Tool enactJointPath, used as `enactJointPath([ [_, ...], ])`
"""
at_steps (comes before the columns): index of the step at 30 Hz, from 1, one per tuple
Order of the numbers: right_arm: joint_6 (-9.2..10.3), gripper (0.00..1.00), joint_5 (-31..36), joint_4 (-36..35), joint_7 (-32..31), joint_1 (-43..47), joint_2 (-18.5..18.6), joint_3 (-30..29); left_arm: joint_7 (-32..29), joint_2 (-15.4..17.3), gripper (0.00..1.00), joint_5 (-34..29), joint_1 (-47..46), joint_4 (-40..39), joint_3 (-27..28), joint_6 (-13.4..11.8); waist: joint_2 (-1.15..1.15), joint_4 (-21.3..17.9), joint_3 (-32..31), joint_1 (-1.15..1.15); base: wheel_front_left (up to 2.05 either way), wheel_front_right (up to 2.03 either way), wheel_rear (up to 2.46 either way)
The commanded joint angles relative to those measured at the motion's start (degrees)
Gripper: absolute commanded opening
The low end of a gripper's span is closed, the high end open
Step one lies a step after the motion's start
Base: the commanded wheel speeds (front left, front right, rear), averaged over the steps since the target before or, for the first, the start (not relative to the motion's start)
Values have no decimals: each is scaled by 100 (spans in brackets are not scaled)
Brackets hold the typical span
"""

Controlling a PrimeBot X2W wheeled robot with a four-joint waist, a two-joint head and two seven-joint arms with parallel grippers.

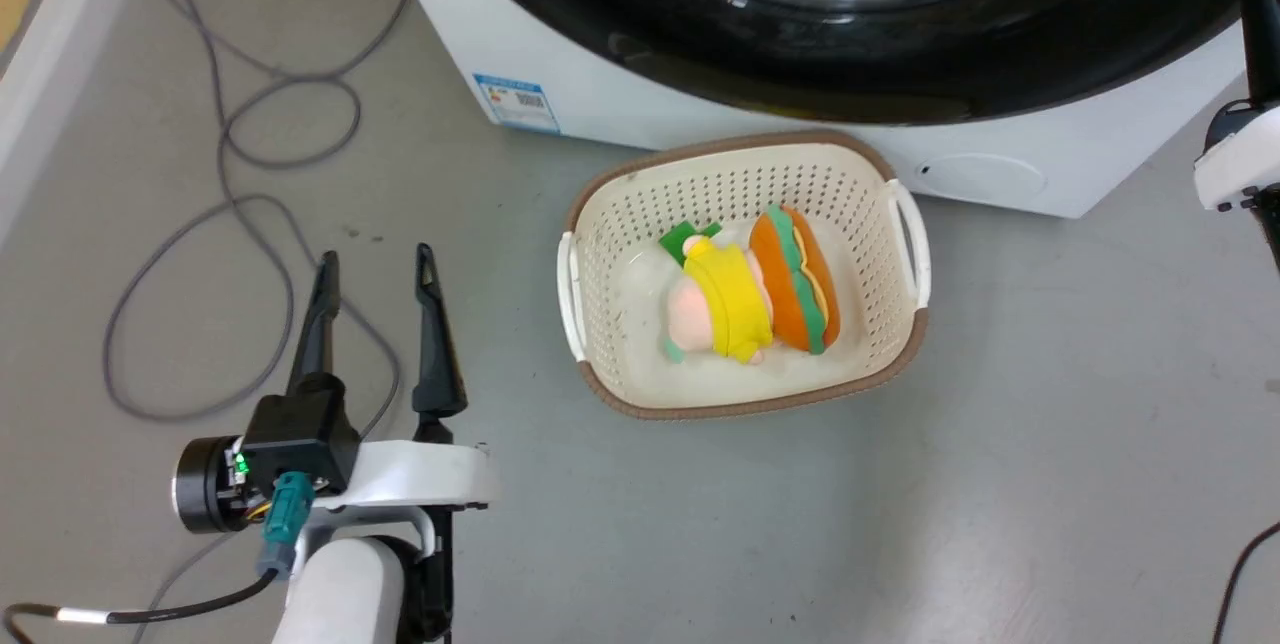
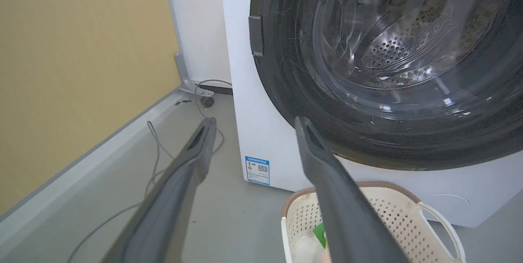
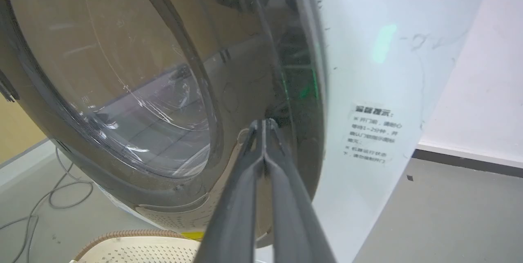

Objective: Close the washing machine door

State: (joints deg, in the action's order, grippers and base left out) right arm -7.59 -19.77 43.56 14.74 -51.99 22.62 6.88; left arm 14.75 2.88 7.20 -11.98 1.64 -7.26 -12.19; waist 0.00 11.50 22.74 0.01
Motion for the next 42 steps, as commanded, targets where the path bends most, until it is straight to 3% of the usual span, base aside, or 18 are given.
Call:
enactJointPath([
  [1, 10, 0, 24, -112, 26, 119, -68, -67, 25, 0, 100, -33, 17, 23, 44, -34, 0, -79, -112, -1, 0, 0, 0],
  [14, 10, 0, 732, -2675, 26, 1904, -510, -380, 25, 0, 100, -309, 452, 159, 354, 159, 0, -757, -1048, -1, 0, 0, 0],
  [25, 10, 0, 912, -3263, 26, 3356, -1254, -715, 25, 0, 100, -414, 928, 231, 510, 251, 0, -1287, -1759, -1, 0, 0, 0],
  [27, 10, 54, 827, -3199, 26, 3563, -1362, -703, 25, 0, 100, -410, 1029, 248, 538, 266, 0, -1343, -1892, -1, 0, 0, 0],
  [28, 10, 100, 791, -3188, 26, 3655, -1402, -686, 25, 0, 100, -404, 1081, 256, 549, 278, 0, -1367, -1959, -1, 0, 0, 0],
  [42, 10, 100, 1106, -3498, 26, 5022, -1938, -1128, 25, 0, 100, -446, 1456, 387, 447, 356, 0, -1355, -2391, -1, 0, 0, 0],
])
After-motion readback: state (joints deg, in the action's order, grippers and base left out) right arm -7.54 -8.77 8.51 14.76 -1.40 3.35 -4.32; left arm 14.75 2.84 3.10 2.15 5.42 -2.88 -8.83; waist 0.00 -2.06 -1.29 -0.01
